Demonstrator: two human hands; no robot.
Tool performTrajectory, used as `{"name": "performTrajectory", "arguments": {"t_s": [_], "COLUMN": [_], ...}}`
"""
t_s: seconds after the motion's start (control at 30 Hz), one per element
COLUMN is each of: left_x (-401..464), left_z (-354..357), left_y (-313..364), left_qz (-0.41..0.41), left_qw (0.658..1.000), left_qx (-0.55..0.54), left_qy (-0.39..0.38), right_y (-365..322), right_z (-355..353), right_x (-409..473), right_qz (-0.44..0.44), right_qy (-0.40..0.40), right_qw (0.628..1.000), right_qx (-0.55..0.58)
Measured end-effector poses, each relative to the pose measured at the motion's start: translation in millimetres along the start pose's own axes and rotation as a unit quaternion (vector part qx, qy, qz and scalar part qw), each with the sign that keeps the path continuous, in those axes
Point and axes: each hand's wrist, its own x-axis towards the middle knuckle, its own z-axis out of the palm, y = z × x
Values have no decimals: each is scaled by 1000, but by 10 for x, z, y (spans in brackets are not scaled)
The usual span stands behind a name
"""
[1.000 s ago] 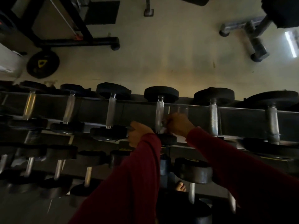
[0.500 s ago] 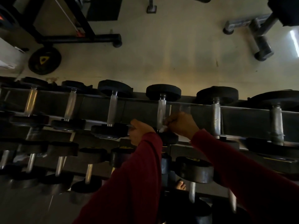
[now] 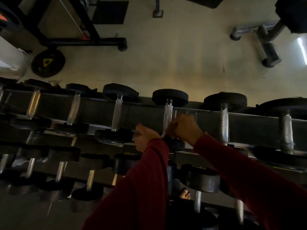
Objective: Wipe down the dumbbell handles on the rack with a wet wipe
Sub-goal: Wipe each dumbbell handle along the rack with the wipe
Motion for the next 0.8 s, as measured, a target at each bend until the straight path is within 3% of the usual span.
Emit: {"name": "performTrajectory", "arguments": {"t_s": [0.3,0.5,0.67,0.8], "left_x": [-53,-95,-79,-83], "left_z": [-22,-44,-18,-12], "left_y": [27,58,51,47], "left_qz": [-2,-20,-16,-14], "left_qw": [999,999,1000,1000], "left_qx": [-41,-25,-9,-16], "left_qy": [-8,-19,-4,-3], "right_y": [-158,55,77,30], "right_z": [169,44,5,-56], "right_x": [68,-128,-14,151], "right_qz": [-26,-32,-65,-12], "right_qy": [27,21,174,277], "right_qw": [998,999,982,955], "right_qx": [-51,-10,35,107]}}
